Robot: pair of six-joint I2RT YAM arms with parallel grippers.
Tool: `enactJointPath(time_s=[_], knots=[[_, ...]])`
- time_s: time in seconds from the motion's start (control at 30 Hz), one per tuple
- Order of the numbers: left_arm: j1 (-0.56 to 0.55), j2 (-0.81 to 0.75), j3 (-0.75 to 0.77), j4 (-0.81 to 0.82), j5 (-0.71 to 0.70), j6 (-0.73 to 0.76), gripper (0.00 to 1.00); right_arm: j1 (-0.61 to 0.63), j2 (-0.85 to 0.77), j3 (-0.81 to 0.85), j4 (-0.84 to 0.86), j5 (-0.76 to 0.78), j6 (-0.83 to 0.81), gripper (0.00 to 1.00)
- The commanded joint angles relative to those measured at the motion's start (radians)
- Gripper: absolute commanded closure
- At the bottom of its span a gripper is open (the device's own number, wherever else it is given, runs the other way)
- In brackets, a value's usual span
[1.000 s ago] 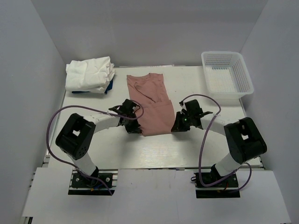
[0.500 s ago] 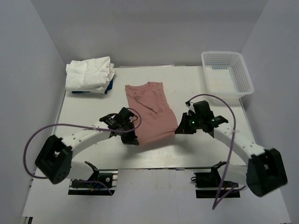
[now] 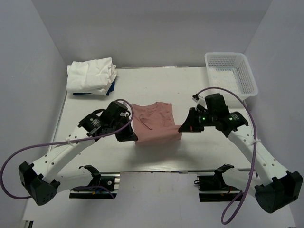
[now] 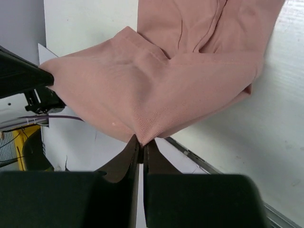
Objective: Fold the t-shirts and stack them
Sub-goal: Fold the long partially folded tshirt into a neat square
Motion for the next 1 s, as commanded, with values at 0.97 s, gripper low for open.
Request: enactJointPath(time_s=[0.97], knots=[[0.371,0.827,0.741,0.023,-0.255,0.156,1.00,-0.137,0.862,0.693,0.210,-0.235,0.007,1.00]])
